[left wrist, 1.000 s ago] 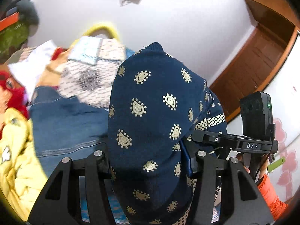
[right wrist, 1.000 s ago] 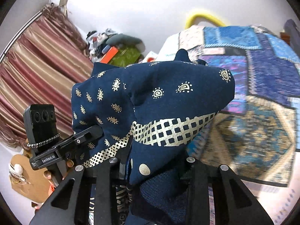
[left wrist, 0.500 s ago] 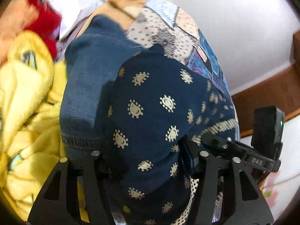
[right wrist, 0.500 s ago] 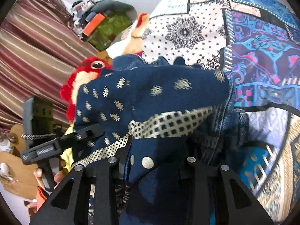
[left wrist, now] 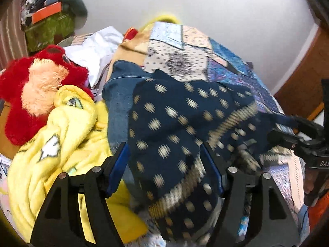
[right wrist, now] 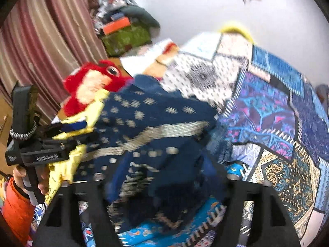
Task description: Fold large clothes
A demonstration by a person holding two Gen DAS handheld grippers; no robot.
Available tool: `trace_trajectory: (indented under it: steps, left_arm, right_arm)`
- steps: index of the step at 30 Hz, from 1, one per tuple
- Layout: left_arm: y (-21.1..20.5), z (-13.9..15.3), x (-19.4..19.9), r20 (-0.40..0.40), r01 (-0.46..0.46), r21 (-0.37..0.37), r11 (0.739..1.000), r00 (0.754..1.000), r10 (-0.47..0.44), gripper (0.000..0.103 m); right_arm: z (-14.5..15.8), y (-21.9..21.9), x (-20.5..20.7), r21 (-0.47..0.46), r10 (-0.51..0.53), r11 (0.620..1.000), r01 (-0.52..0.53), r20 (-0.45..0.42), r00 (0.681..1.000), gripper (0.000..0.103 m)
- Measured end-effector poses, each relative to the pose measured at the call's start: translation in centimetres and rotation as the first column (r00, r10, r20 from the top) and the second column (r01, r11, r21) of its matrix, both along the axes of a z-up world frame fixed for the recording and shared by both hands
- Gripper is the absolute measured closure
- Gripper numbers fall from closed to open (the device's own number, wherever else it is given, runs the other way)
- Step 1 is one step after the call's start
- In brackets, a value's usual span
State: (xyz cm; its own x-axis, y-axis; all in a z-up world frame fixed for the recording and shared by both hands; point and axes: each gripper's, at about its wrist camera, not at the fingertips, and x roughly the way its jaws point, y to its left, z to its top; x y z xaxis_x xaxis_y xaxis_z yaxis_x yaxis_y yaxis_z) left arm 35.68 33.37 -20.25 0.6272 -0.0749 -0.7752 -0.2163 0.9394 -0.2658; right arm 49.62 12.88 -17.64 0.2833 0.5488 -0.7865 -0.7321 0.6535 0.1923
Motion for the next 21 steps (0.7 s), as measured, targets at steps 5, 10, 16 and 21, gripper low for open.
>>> trace_trajectory:
  steps: [5, 10, 16, 21]
  left_arm:
    - [-2.0, -0.6, -2.3, 0.014, 0.020, 0.071, 0.997, 1.000, -0.021, 0.013]
    - [-3.0, -3.3, -3.0, -0.036, 0.041, 0.104, 0.994, 0.999, -0.037, 0.013]
    - [-2.1, -5.9, -3.5, -0.033, 0.038, 0.047, 0.998, 0.999, -0.037, 0.005]
    - [-3.5, -7.7, -2.6, -0.065, 0.067, 0.093, 0.993, 0.996, -0.061, 0.002]
  right_arm:
    - [-0.3, 1.4, -3.0, -0.007, 0.022, 1.000, -0.022, 0.010, 1.000, 0.016]
    - [-5.3, 2.6, -3.6, -0.129, 0.037, 0.991, -0.034, 0.016, 0.999, 0.017]
    - [-7.1, -0.4, -1.7, -0.165, 0.054, 0.985, -0.045, 0.049, 0.997, 0.017]
    - [-8.7, -3.8, 0.1, -0.098, 0.039, 0.994, -0.046, -0.072, 0.997, 0.016]
